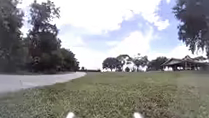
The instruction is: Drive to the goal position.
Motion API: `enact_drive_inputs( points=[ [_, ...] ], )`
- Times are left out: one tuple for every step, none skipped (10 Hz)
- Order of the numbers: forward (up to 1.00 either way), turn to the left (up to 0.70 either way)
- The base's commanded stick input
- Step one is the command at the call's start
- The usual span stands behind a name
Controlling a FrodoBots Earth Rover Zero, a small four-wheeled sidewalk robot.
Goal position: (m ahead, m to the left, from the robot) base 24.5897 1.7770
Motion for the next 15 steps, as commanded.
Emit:
enact_drive_inputs(
  points=[
    [0.70,0.35],
    [0.70,0.35],
    [0.70,0.35],
    [0.70,0.35],
    [0.70,0.35],
    [0.70,0.35],
    [0.70,0.22],
    [0.70,0.00],
    [0.70,0.00],
    [0.70,0.00],
    [0.70,0.00],
    [0.70,0.00],
    [0.70,0.00],
    [0.70,0.00],
    [0.70,0.00]
  ],
)
